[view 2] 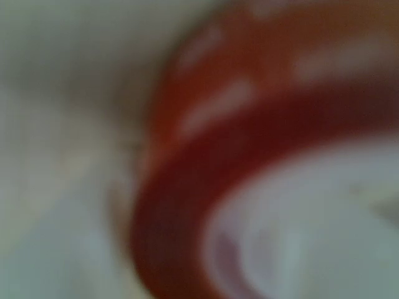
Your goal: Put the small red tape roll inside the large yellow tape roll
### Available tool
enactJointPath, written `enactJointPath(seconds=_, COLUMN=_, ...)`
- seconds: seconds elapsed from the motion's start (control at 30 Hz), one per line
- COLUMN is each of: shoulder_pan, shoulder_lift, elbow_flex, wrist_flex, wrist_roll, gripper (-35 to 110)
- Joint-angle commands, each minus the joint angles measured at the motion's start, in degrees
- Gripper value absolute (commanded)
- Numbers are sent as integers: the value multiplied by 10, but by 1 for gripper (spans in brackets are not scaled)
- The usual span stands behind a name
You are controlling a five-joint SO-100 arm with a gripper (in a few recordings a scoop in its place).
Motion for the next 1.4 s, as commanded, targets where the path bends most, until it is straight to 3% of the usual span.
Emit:
enactJointPath(seconds=0.0, shoulder_pan=-5, shoulder_lift=11, elbow_flex=-18, wrist_flex=3, wrist_roll=8, gripper=0)
enactJointPath(seconds=0.3, shoulder_pan=-17, shoulder_lift=18, elbow_flex=-26, wrist_flex=13, wrist_roll=9, gripper=0)
enactJointPath(seconds=0.67, shoulder_pan=-55, shoulder_lift=43, elbow_flex=-119, wrist_flex=125, wrist_roll=10, gripper=0)
enactJointPath(seconds=0.93, shoulder_pan=-54, shoulder_lift=68, elbow_flex=-126, wrist_flex=139, wrist_roll=10, gripper=0)
enactJointPath(seconds=1.37, shoulder_pan=64, shoulder_lift=239, elbow_flex=-158, wrist_flex=239, wrist_roll=-27, gripper=0)
